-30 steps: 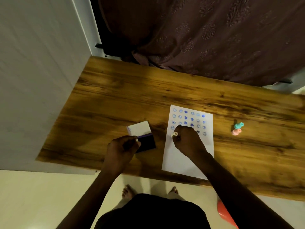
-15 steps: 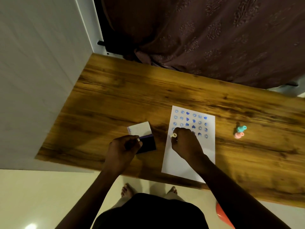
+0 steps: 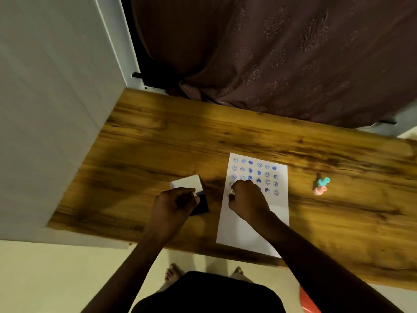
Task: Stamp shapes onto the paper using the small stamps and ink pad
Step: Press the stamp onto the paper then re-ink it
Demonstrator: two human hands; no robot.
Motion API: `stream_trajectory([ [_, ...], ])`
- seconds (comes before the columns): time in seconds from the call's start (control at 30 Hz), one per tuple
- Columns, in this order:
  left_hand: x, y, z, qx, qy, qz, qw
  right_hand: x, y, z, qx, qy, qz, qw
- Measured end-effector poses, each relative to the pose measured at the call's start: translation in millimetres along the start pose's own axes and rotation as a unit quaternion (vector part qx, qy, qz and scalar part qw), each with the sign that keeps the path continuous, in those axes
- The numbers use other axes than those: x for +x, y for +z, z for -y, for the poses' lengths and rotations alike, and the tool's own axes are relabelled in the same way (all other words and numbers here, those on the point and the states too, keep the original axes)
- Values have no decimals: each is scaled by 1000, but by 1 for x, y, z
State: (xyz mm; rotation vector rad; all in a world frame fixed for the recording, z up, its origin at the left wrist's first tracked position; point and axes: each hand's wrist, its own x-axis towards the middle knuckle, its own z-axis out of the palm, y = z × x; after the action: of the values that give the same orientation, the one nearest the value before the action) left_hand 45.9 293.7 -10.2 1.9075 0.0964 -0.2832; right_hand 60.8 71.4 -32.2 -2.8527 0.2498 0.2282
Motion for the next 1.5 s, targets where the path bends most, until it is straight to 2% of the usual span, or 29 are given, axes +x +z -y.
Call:
stream_trajectory([
  [0.2, -5, 1, -3, 8, 12, 6, 1000, 10, -11, -19, 56, -7, 3, 998],
  [0.33, -6, 9, -8, 2, 15, 14, 1000, 6, -44, -31, 179, 17, -37, 983],
  [0.4, -7, 16, -14, -21, 11, 21, 999, -5, -58, -33, 295, 52, -23, 954],
  [0.53, -11, 34, -26, -81, 17, 57, 995, -36, -67, -36, 535, 77, 55, 840],
  [0.6, -12, 42, -31, -83, 40, 74, 993, -48, -66, -38, 591, 65, 76, 801],
  [0.67, -12, 50, -36, -65, 63, 83, 992, -56, -64, -40, 609, 50, 91, 786],
  [0.8, -11, 61, -43, -68, 64, 105, 990, -62, -65, -41, 615, 28, 94, 782],
  [1.33, -13, 81, -60, -56, 124, 150, 979, -61, -80, -70, 529, -12, 134, 838],
  [1.5, -15, 90, -64, -57, 147, 167, 973, -63, -86, -81, 514, -16, 144, 846],
])
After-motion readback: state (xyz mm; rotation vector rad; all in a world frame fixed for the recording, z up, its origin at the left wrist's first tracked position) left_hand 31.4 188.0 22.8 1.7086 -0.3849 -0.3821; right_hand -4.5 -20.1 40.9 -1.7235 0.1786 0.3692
